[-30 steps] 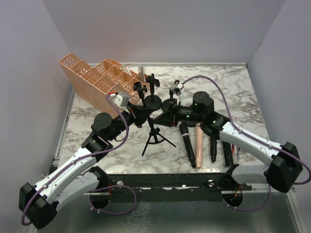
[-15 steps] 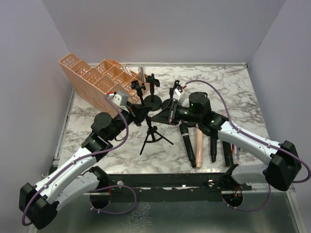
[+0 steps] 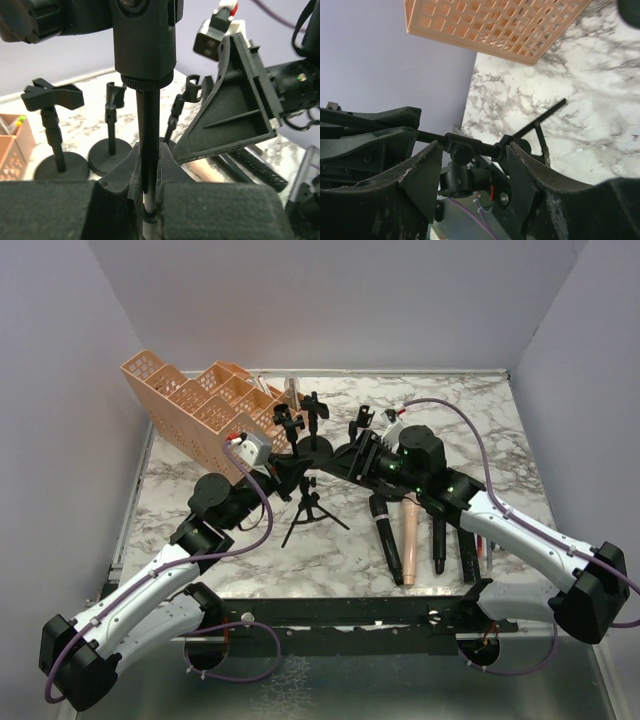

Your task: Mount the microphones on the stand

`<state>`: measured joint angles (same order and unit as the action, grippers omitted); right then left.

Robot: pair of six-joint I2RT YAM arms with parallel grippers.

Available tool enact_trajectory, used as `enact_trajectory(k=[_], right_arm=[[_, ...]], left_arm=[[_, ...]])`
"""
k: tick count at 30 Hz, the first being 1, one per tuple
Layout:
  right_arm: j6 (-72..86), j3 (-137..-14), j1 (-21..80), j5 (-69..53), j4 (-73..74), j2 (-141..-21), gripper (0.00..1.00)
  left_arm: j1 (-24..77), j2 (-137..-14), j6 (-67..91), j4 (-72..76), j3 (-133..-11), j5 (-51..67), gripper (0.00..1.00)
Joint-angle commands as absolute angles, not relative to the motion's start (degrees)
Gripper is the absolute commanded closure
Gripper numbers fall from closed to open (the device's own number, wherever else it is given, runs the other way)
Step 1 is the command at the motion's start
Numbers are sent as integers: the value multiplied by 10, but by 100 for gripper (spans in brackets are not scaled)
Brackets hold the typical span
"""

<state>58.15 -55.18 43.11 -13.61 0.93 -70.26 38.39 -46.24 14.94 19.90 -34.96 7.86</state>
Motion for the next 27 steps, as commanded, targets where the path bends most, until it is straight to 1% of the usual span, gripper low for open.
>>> enact_trajectory(k=[1,4,7,15,18,22,23,25,27], right_arm=[[490,-584,430,-33,107,-682,42],[467,-591,430,-2,140,-675,42],[454,-597,430,28,159,-673,42],[455,-596,430,33,153,-679,42],[446,-602,430,32,157,-686,41],[439,-612,429,44,170,-694,40],[438,-613,430,47,172,-695,40],[437,-612,429,50,173,-692,40],[439,-607,430,45,170,-687,40]], left_arm=[[387,-461,54,299,-321,85,100],[387,-469,11,352,-291,99,100],[386,-485,10,402,-267,82,100],[387,-543,5,555,-197,66,100],[394,-552,-38,568,-178,64,100],[397,-549,-45,582,-156,50,100],[397,-547,-43,582,-151,51,98],[397,-540,-32,583,-139,52,91],[397,-531,-22,582,-129,50,79]])
